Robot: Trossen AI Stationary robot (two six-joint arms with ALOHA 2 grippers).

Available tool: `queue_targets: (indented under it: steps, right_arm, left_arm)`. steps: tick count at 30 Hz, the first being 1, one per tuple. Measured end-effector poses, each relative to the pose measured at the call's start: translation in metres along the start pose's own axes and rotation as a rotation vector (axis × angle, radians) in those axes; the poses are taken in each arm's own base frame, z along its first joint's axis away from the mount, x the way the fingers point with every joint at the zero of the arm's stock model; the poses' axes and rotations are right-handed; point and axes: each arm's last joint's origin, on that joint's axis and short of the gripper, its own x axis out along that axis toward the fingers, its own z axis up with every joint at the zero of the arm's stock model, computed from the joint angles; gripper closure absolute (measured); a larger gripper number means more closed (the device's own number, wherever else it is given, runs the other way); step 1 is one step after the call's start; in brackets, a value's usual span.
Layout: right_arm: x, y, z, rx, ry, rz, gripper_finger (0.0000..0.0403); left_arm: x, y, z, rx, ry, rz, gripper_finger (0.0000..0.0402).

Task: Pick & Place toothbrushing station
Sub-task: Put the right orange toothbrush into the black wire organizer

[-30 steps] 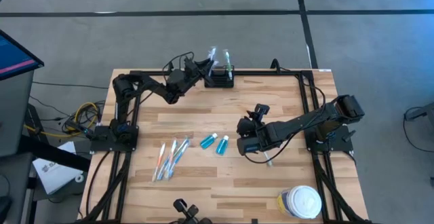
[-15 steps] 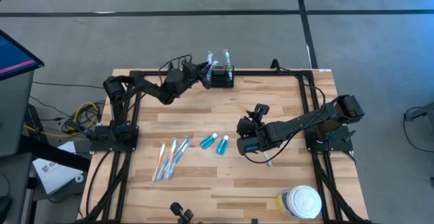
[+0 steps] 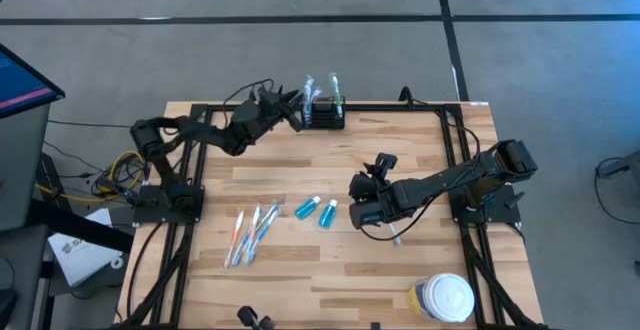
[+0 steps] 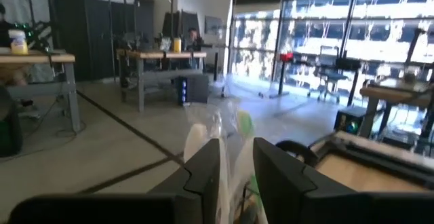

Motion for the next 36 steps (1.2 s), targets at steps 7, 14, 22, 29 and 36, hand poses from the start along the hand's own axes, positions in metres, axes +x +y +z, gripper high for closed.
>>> queue_targets:
  steps: [7, 14, 22, 29, 36]
  right_arm:
    - [0.000, 0.000, 0.000, 0.000, 0.000, 0.000, 0.0285]
    - [0.000, 0.000, 0.000, 0.001, 0.002, 0.007, 0.0285]
    - [0.000, 0.001, 0.000, 0.006, 0.007, 0.028, 0.0285]
    - [0.000, 0.003, 0.001, 0.018, 0.015, 0.078, 0.0285]
    - [0.000, 0.003, 0.001, 0.015, 0.018, 0.086, 0.0285]
  left_arm:
    - [-0.021, -0.005, 0.005, -0.053, 0.202, -0.045, 0.0317]
    - [-0.039, -0.026, 0.009, -0.054, 0.363, -0.140, 0.0317]
    - [-0.058, -0.052, 0.013, -0.076, 0.461, -0.224, 0.0317]
    - [-0.076, -0.071, 0.007, -0.120, 0.596, -0.263, 0.0317]
    - [-0.099, -0.089, -0.007, -0.178, 0.796, -0.266, 0.0317]
